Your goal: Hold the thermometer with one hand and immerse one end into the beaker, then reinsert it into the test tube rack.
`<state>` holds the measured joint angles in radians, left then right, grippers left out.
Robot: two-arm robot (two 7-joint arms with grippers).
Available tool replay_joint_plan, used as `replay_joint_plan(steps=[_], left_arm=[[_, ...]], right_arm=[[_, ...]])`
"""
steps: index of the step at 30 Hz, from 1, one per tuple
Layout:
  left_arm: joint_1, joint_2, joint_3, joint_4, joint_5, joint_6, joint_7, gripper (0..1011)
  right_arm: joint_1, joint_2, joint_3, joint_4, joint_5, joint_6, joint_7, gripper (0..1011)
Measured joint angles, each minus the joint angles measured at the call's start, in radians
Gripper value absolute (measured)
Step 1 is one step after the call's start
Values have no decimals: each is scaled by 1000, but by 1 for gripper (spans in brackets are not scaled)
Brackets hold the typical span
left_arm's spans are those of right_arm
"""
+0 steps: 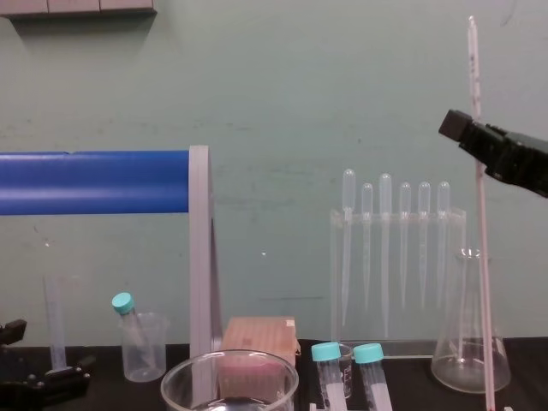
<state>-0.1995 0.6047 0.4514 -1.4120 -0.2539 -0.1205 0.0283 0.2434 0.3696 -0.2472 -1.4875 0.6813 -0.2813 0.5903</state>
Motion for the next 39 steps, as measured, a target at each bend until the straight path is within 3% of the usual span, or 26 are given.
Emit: replay_joint_plan(steps=[14, 39], left_arm=[[0, 0, 0, 0, 0, 0, 0, 1008], [0, 0, 0, 0, 0, 0, 0, 1008]], right_arm=[[30, -18, -27, 81, -12, -3, 19, 58], [41, -21, -43, 155, -12, 20, 37, 58]])
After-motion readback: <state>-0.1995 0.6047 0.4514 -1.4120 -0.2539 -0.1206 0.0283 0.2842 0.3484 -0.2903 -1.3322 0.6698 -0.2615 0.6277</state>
